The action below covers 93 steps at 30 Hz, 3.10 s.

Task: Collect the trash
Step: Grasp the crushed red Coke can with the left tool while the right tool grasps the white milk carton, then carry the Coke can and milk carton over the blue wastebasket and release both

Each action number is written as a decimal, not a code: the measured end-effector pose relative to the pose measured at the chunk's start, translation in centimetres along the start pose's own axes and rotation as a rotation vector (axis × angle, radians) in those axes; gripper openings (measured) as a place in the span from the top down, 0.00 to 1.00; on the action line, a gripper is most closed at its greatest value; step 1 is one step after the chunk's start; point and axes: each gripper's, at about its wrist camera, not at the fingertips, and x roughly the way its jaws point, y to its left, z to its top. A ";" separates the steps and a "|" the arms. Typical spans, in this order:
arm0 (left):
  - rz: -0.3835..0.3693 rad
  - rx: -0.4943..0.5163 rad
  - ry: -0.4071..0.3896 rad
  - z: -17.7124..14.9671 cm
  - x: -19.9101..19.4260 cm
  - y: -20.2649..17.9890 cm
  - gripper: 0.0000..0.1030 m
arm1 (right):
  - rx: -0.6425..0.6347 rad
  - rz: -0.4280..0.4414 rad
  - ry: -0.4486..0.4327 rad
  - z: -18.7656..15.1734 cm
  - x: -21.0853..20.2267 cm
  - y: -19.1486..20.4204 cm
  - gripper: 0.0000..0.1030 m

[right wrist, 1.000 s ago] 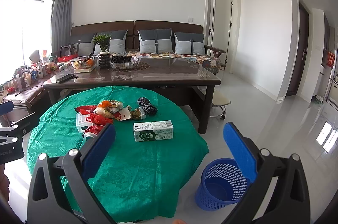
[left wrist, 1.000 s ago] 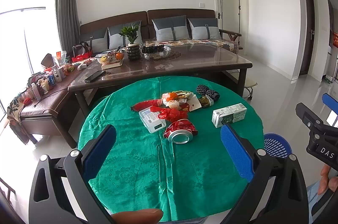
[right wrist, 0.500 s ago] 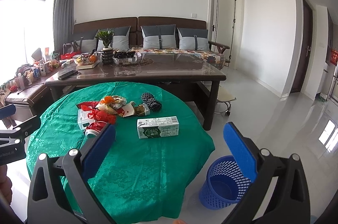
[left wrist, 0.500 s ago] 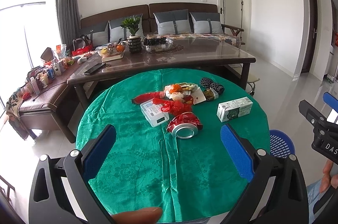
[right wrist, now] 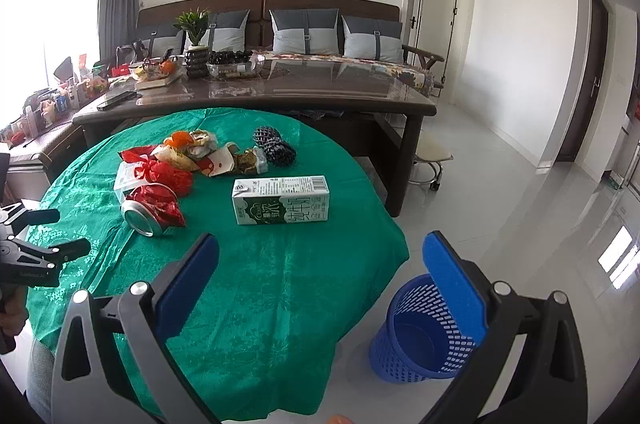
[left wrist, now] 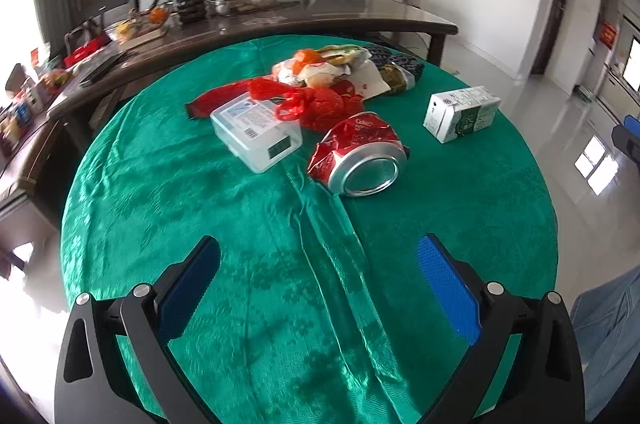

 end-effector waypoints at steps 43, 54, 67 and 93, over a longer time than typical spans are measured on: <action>-0.334 0.371 0.129 6.0 8.3 -1.8 0.36 | -0.664 0.435 0.596 7.0 20.9 2.7 0.56; -0.301 0.350 0.075 6.1 8.3 -2.4 0.14 | -0.273 0.392 0.765 4.9 19.2 -1.6 0.61; -0.305 0.362 0.121 6.0 8.1 -3.0 0.38 | -0.267 0.383 0.649 5.8 19.0 -0.7 0.63; -0.543 0.259 0.229 13.1 15.6 -37.1 0.37 | 0.353 -0.002 0.586 -5.3 19.1 -31.7 0.63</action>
